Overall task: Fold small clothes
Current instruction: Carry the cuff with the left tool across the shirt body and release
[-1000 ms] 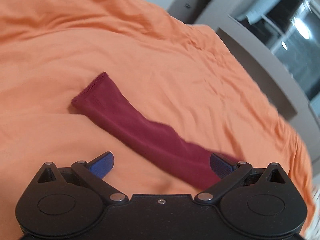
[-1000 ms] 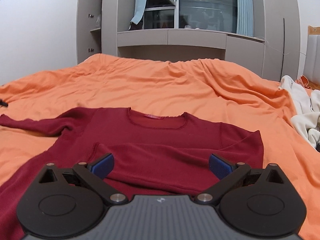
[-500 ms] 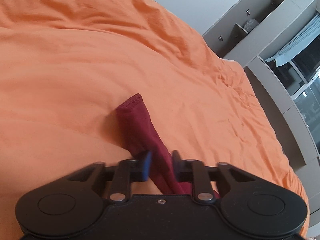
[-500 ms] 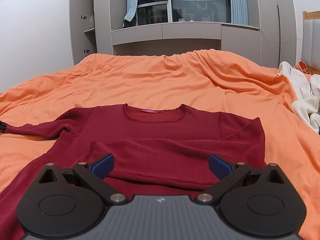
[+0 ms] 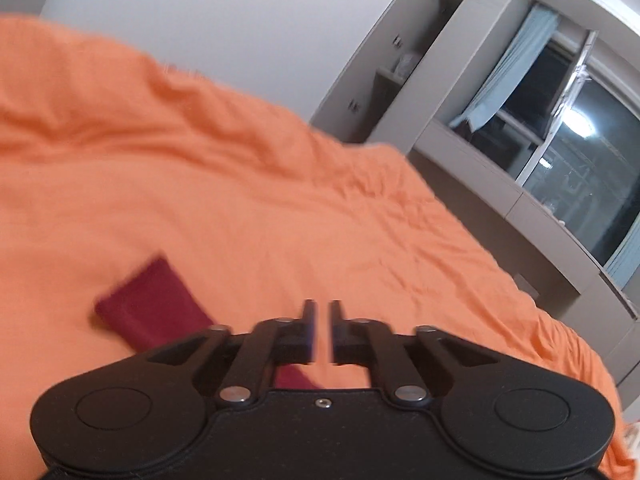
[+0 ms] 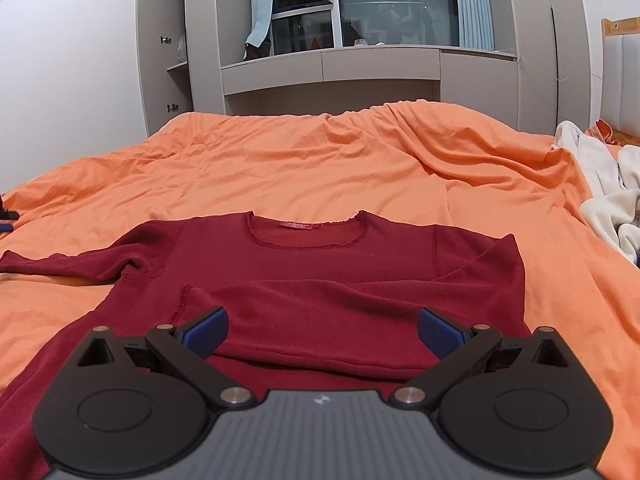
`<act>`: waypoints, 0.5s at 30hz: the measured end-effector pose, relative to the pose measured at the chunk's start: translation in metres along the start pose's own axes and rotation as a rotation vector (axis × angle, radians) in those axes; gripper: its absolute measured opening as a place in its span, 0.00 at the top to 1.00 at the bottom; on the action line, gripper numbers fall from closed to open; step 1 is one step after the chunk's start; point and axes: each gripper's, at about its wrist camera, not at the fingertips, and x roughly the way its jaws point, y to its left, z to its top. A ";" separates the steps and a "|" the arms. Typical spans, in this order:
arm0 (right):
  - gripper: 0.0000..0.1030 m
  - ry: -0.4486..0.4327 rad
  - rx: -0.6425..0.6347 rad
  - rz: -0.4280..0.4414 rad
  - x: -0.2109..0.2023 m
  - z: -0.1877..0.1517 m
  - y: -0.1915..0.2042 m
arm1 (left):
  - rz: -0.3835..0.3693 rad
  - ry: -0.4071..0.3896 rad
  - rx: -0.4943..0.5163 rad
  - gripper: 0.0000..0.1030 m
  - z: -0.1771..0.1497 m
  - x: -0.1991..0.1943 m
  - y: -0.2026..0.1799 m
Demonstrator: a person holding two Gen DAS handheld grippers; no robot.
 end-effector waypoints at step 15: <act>0.00 -0.003 0.001 0.027 0.004 -0.003 0.006 | 0.096 0.164 -0.200 0.29 -0.008 0.022 0.048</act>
